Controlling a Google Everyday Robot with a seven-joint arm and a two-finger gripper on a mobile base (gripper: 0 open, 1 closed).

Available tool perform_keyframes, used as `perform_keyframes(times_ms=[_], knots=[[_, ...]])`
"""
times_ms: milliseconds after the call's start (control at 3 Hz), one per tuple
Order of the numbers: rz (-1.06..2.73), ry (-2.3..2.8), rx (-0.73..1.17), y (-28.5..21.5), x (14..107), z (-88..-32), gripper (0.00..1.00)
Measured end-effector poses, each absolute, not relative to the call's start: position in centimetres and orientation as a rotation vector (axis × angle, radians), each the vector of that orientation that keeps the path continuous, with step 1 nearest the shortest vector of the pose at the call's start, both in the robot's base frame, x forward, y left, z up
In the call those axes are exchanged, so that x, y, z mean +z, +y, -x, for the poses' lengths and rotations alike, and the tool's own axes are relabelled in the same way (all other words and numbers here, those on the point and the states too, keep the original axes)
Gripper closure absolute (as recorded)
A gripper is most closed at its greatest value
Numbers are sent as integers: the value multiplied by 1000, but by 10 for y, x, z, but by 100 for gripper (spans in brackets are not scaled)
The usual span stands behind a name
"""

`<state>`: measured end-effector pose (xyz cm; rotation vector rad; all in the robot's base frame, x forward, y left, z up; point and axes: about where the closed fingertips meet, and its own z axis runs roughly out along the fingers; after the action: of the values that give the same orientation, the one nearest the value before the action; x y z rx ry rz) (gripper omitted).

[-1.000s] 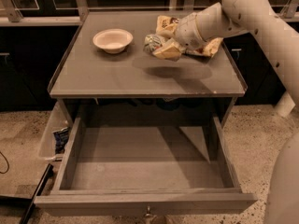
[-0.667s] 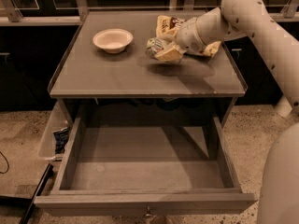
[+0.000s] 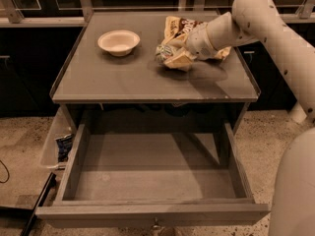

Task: Pick 7up can from top drawer and place on counter

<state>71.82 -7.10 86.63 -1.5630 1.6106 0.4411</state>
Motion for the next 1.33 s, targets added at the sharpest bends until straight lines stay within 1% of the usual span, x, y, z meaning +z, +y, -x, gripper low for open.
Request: perform_keyframes(times_ms=[1000,1333], knots=[[1563,1611,441,-71,866,-718,12],[1563,1611,441,-71,866,-718,0]])
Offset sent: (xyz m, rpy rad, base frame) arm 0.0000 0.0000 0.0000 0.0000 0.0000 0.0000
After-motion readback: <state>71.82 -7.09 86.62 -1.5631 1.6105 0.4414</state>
